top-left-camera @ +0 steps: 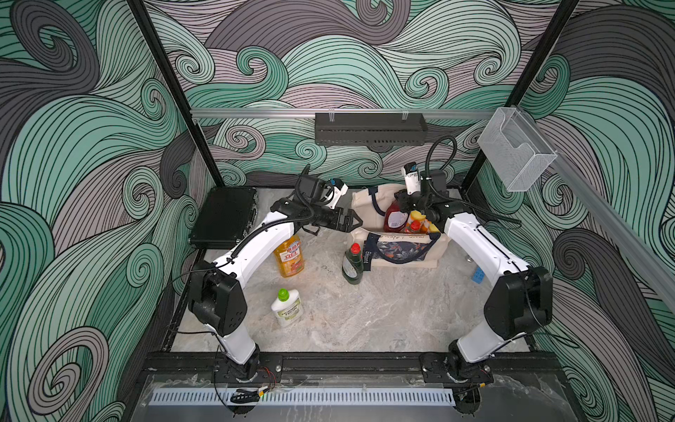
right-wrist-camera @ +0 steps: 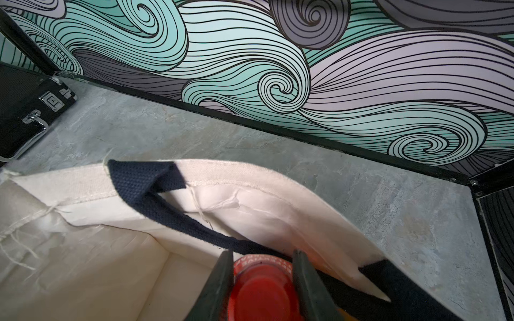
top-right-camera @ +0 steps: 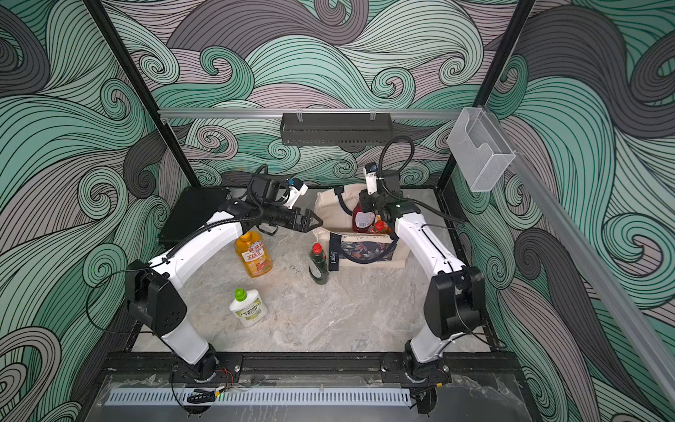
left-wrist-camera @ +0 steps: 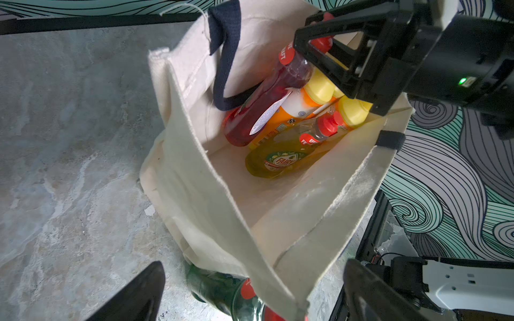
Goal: Pack dish soap into the shopping bag
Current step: Place the bottle of dish soap in the shopping bag.
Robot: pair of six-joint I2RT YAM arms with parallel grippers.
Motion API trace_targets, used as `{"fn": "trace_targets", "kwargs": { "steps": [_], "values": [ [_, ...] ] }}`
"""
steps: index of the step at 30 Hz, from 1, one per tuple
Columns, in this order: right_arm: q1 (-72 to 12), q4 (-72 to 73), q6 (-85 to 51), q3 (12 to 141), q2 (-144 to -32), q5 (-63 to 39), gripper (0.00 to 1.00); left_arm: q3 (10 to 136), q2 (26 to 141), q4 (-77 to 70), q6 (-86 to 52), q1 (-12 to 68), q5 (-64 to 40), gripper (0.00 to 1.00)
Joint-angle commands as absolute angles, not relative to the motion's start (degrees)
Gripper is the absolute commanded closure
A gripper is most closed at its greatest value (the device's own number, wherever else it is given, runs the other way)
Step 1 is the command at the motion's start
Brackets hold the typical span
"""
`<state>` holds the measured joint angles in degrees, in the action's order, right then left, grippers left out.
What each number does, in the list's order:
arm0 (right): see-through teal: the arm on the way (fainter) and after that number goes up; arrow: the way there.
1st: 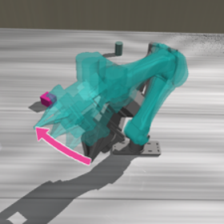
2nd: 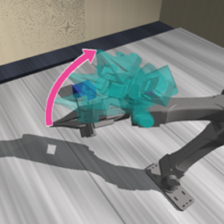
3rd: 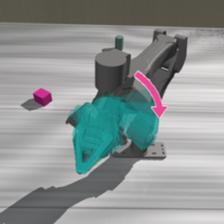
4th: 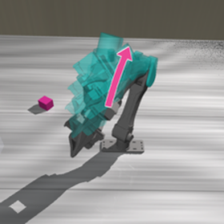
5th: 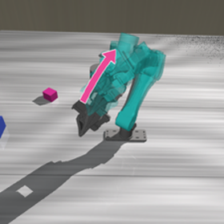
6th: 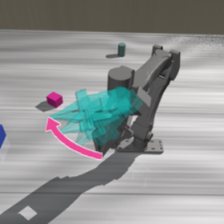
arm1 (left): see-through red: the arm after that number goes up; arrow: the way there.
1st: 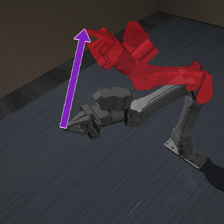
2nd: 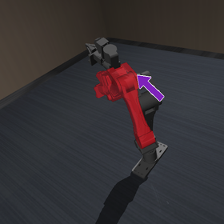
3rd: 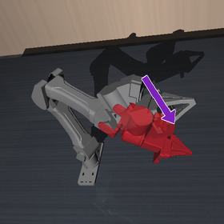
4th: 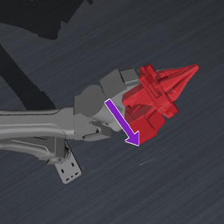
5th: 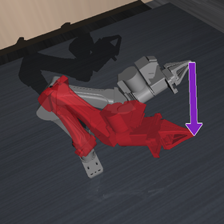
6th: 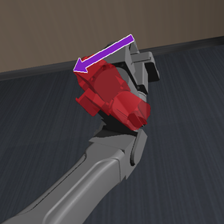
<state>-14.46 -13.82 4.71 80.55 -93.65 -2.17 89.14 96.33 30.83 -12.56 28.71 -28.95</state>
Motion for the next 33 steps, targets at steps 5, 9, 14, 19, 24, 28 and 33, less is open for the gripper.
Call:
{"fn": "trace_targets", "kwargs": {
  "steps": [5, 9, 14, 19, 24, 28, 33],
  "values": [
    [-13.65, -5.42, 6.33, 79.15, -93.56, -1.92, 1.0, 90.55, 96.72, 30.77, -11.76, 29.09, -28.99, 0.01],
    [-13.63, -4.46, 6.46, 76.74, -92.23, -2.11, 1.0, 90.47, 96.71, 30.7, -11.78, 29.09, -29.0, 0.01],
    [-13.62, -5.91, 6.68, 75.0, -90.95, -1.78, 1.0, 90.26, 96.7, 30.37, -11.99, 29.12, -29.17, 0.01],
    [-13.69, -6.9, 6.62, 73.61, -90.26, -1.15, 1.0, 89.96, 96.54, 30.03, -12.16, 29.09, -29.36, 0.01],
    [-13.62, -7.43, 7.38, 74.39, -91.16, 0.63, 1.0, 89.3, 96.06, 29.68, -12.25, 29.09, -29.36, 0.01],
    [-13.63, -7.95, 7.25, 75.62, -92.18, 1.53, 0.99, 88.8, 95.45, 29.94, -11.9, 29.03, -28.94, 0.01],
    [-13.65, -8.62, 6.33, 76.57, -92.4, 0.66, 0.83, 88.68, 95.09, 30.11, -11.49, 29.03, -28.56, 0.01]
  ]
}}
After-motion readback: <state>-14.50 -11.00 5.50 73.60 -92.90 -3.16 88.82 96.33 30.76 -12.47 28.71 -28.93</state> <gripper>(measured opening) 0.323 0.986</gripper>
